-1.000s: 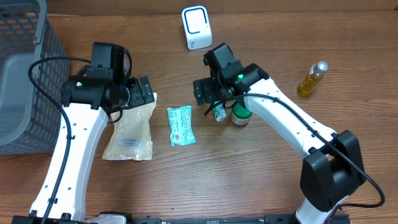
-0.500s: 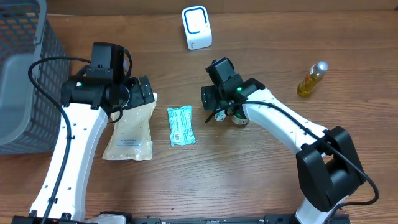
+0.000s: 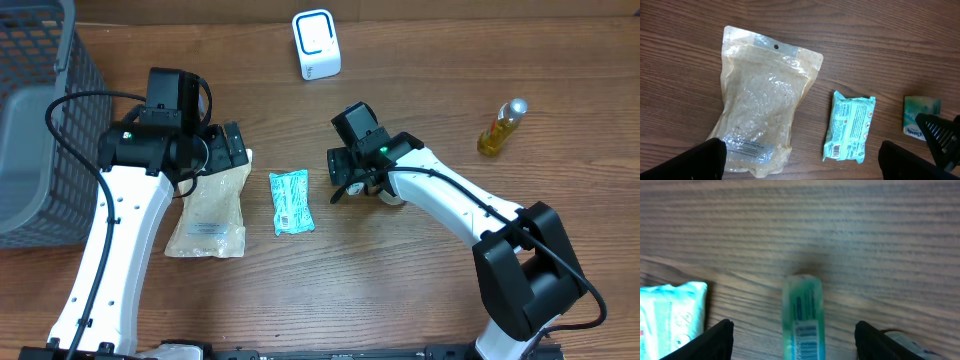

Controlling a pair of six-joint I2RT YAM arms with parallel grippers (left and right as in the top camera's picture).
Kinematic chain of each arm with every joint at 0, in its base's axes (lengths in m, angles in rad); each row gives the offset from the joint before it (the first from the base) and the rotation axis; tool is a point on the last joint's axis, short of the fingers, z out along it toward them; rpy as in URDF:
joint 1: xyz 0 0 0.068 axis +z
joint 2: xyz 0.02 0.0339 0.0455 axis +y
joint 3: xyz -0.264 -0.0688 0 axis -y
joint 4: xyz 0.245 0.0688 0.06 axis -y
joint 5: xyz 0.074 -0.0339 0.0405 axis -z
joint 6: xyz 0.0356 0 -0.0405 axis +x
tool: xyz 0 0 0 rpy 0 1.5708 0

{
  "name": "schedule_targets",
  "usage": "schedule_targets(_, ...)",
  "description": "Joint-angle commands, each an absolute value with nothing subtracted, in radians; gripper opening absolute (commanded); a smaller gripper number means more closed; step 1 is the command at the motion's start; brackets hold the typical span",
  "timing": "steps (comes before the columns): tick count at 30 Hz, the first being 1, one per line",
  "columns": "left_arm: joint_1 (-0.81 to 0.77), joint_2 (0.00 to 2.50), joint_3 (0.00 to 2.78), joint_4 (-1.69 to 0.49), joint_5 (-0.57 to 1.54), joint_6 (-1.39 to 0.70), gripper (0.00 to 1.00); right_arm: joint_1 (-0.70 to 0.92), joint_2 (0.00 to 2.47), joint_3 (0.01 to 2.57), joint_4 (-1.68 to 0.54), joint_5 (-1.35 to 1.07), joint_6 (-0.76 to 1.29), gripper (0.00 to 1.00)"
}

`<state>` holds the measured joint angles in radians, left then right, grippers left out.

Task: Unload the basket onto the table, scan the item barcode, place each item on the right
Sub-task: 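Lower the right gripper over the small green tissue pack beside the jar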

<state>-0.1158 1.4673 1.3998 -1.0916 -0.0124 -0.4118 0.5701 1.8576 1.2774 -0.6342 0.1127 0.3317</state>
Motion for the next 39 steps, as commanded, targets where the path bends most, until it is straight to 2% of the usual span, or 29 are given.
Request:
schedule_targets(1,-0.112,1.466,1.407,-1.092,-0.019,-0.404,1.0,0.567,1.859,1.261,-0.641,0.138,0.353,0.74)
schedule_targets(10,-0.112,1.466,1.407,-1.092,-0.018,-0.404,1.0,0.567,1.859,1.244,-0.629,0.13,0.423,0.75)
schedule_targets(15,-0.112,1.466,1.407,-1.092,-0.018,-0.404,1.0,0.567,1.859,1.215,-0.6,0.126,0.423,1.0)
schedule_targets(21,-0.112,1.466,1.407,-1.092,-0.019,-0.404,0.99,0.567,1.859,1.197,-0.558,0.077,0.422,1.0)
schedule_targets(23,-0.112,1.466,1.407,-1.092,-0.018,-0.404,0.99,0.567,1.859,1.197,-0.557,0.076,0.423,0.85)
schedule_targets(25,-0.112,1.466,1.407,-1.092,-0.018,-0.403,1.0,0.567,1.859,1.197,-0.558,0.076,0.423,0.65)
schedule_targets(26,-0.112,1.466,1.407,-1.092,-0.019,-0.404,1.0,0.568,1.859,1.197,-0.558,0.076,0.423,0.61)
schedule_targets(39,-0.112,1.466,1.407,-1.092,-0.019,-0.404,1.0,0.57,1.859,1.197,-0.566,0.072,0.423,0.58)
